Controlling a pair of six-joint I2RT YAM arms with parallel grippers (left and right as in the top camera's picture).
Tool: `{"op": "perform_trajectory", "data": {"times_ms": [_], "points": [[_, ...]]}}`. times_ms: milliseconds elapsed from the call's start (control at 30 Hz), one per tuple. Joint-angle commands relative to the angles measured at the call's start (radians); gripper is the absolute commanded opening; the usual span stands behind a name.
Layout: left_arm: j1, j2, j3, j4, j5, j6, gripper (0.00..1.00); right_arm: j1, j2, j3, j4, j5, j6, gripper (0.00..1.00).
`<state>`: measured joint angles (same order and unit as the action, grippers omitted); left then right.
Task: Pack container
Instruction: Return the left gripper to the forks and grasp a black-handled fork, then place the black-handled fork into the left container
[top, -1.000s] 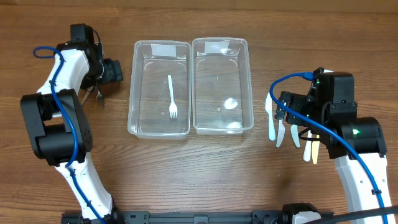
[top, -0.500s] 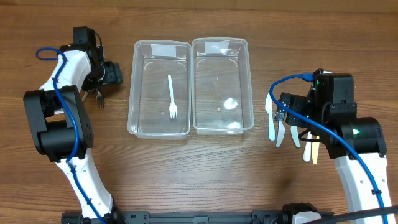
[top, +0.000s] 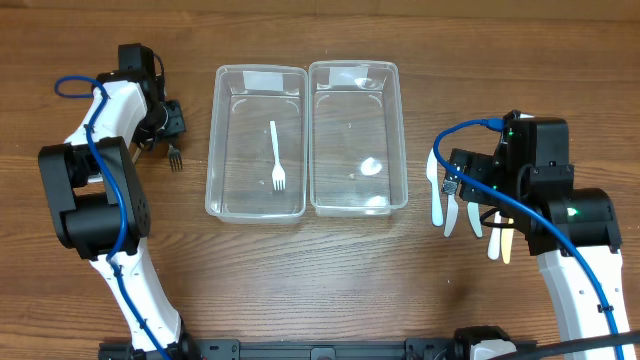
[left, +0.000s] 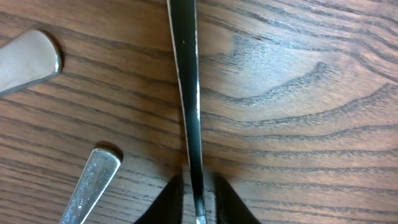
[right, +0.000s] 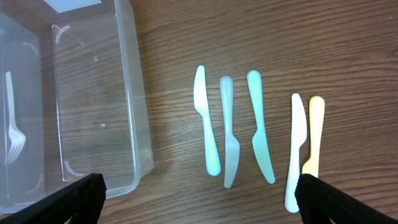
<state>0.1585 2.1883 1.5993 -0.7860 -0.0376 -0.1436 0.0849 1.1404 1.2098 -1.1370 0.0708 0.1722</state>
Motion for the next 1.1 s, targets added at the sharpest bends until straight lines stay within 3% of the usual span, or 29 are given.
{"op": "perform_trajectory", "data": {"times_ms": [0, 133, 267, 467, 733, 900, 1067], "points": [[0.005, 0.026, -0.001, -0.005, -0.025, -0.014, 0.13, -0.002, 0.0, 0.029, 0.005, 0.014, 0.002, 1.0], [0.005, 0.026, 0.0, -0.002, -0.025, -0.014, 0.04, -0.002, 0.0, 0.029, 0.005, 0.014, 0.002, 1.0], [0.004, 0.026, 0.008, -0.013, -0.025, -0.014, 0.04, -0.002, 0.0, 0.029, 0.005, 0.014, -0.005, 1.0], [-0.04, -0.051, 0.164, -0.206, -0.06, -0.014, 0.04, -0.002, 0.0, 0.029, 0.006, 0.014, -0.005, 1.0], [-0.251, -0.364, 0.243, -0.319, -0.096, -0.052, 0.04, -0.002, 0.0, 0.029, 0.005, 0.014, -0.005, 1.0], [-0.446, -0.326, 0.199, -0.36, -0.092, -0.173, 0.04, -0.002, 0.0, 0.029, 0.004, -0.005, -0.005, 1.0], [-0.492, -0.212, 0.128, -0.319, -0.056, -0.219, 0.04, -0.002, 0.0, 0.029, 0.004, -0.005, -0.005, 1.0]]}}
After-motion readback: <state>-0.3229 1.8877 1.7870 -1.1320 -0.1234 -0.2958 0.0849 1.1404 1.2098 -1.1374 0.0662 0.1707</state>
